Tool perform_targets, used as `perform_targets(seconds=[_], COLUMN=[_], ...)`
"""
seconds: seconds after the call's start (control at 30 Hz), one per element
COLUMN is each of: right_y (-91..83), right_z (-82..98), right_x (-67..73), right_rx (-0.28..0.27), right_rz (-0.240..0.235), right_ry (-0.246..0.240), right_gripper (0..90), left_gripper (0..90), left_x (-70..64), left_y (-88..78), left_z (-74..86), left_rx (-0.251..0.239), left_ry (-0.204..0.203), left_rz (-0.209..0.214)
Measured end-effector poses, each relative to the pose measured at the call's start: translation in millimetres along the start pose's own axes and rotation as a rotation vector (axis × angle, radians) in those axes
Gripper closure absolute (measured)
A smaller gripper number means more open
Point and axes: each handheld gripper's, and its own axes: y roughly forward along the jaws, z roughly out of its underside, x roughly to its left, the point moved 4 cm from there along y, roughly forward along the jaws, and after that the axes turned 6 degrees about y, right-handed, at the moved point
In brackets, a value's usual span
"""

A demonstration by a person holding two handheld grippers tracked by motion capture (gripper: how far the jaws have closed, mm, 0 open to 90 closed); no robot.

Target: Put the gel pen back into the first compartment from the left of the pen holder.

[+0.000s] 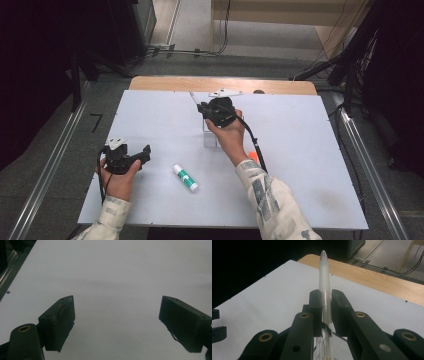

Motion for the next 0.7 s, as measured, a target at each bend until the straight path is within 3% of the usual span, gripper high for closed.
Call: perform_targets(seconds=[0.7], right_y=[-11.7], right_z=[14.1], right_x=[-1.2], right_rx=[0.007], right_rz=[-0.013], right_ry=[0.003], right_gripper=[77.5], left_gripper=[14.0], left_x=[-0.6], left_y=[0.4], left_z=[0.4], left_rx=[0.004], left_ry=[0.004], left_rz=[0.002])
